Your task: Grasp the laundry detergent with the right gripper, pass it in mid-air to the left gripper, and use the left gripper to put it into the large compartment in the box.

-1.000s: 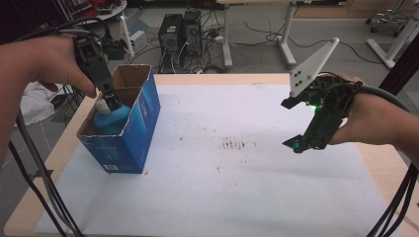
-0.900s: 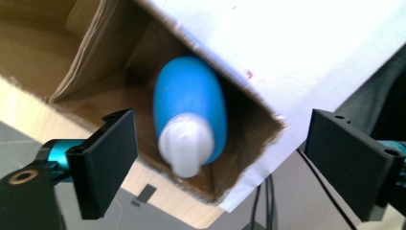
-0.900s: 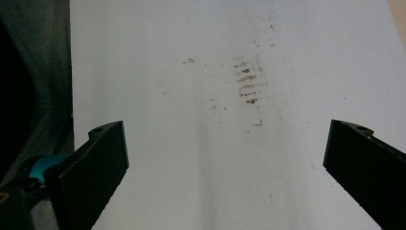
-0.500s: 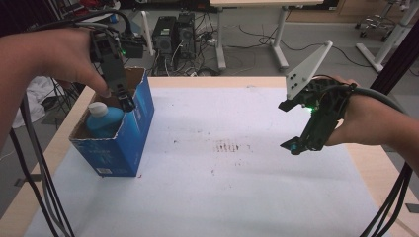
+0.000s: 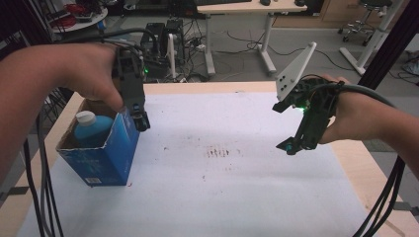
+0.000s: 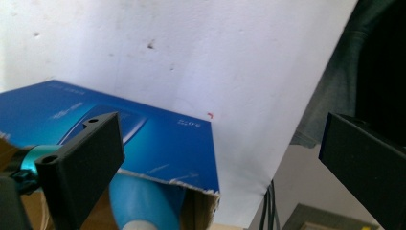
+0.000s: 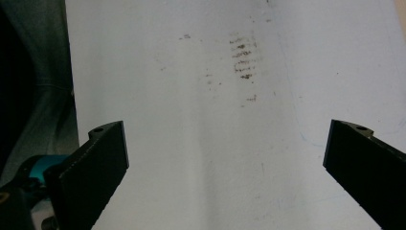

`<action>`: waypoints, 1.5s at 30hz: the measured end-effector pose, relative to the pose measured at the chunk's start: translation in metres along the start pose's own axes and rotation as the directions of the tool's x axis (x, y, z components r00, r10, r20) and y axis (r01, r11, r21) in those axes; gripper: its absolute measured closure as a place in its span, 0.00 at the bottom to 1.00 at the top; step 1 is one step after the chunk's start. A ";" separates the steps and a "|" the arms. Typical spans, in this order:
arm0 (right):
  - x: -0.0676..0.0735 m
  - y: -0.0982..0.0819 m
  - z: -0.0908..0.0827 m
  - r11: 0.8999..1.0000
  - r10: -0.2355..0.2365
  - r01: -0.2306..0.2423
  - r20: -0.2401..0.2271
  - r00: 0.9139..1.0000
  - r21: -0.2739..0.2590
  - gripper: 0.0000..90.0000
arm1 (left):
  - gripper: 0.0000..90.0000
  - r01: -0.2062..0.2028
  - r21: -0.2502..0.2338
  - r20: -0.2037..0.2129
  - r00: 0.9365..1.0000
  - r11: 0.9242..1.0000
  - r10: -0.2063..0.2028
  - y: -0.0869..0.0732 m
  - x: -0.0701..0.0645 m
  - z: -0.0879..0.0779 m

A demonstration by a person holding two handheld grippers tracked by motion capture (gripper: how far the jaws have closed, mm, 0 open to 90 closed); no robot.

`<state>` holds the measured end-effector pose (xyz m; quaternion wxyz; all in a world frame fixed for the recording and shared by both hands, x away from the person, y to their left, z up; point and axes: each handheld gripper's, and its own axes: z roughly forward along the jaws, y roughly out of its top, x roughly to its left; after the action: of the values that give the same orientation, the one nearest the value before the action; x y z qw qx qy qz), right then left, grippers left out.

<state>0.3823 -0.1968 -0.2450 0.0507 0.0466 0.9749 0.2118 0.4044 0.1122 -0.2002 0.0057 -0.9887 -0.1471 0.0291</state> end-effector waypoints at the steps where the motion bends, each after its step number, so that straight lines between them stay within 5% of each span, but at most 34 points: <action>1: 0.000 0.000 0.000 1.000 -0.001 0.001 -0.001 1.000 0.007 0.01 | 0.02 -0.010 -0.005 0.002 1.000 1.000 0.010 0.002 -0.002 0.001; 14: 0.000 -0.003 -0.004 0.989 0.001 0.002 -0.016 1.000 0.149 0.01 | 0.02 -0.125 -0.001 -0.052 0.991 0.992 0.125 0.019 -0.009 0.020; 24: -0.010 -0.005 0.010 0.966 -0.017 0.040 -0.091 0.996 0.257 0.01 | 0.02 -0.135 -0.008 -0.018 0.991 0.991 0.135 0.029 -0.003 0.034; 33: -0.018 -0.007 0.011 0.967 -0.004 0.029 -0.096 0.995 0.254 0.01 | 0.02 -0.109 -0.027 -0.017 0.994 0.994 0.109 0.030 0.013 0.038; 45: -0.022 -0.003 0.011 0.963 -0.015 0.040 -0.094 0.995 0.268 0.01 | 0.02 -0.101 -0.032 -0.023 0.995 0.994 0.100 0.022 0.013 0.035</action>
<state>0.4055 -0.1979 -0.2543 0.0021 0.0299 0.9965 0.0785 0.4211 0.0950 -0.2358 -0.0108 -0.9950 -0.0975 0.0166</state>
